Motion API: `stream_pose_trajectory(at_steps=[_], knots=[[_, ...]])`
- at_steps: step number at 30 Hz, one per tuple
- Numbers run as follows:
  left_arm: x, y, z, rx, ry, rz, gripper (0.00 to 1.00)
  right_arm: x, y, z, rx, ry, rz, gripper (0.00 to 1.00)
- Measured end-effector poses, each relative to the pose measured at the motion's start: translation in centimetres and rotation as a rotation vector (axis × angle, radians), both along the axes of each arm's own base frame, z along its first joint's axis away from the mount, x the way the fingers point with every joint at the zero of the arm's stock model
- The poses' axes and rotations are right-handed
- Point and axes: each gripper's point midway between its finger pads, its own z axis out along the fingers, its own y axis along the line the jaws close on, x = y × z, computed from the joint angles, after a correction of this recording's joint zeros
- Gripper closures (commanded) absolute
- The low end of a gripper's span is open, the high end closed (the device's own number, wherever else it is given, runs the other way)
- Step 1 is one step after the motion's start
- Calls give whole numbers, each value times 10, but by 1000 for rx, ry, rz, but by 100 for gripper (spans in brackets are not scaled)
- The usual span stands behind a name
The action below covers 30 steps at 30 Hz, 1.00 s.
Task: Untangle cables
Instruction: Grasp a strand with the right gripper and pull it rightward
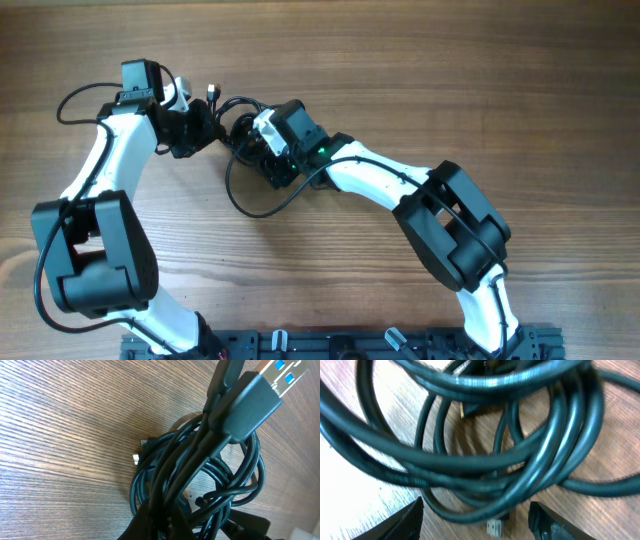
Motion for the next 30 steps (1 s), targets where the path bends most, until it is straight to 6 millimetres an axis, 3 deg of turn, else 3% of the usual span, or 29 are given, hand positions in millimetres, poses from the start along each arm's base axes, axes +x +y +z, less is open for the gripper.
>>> stream_pose_trajectory(at_steps=[9,11,14,15,21,24,30], knots=[[0,0,0,1,-1,0,96,3,3,-12,2,-7,4,51],[1,0,0,1,-3,1,96,4,4,-12,4,-11,6,62],[1,0,0,1,-3,1,96,5,4,-13,2,-20,10,93],[1,0,0,1,-3,1,96,5,3,-14,-3,-21,8,96],[1,0,0,-1,-1,7,96,5,0,-17,-23,-21,1,90],[1,1,0,1,-1,7,96,5,0,-17,-26,-21,1,96],[1,1,0,1,0,7,96,5,-7,-18,-62,-13,-15,96]])
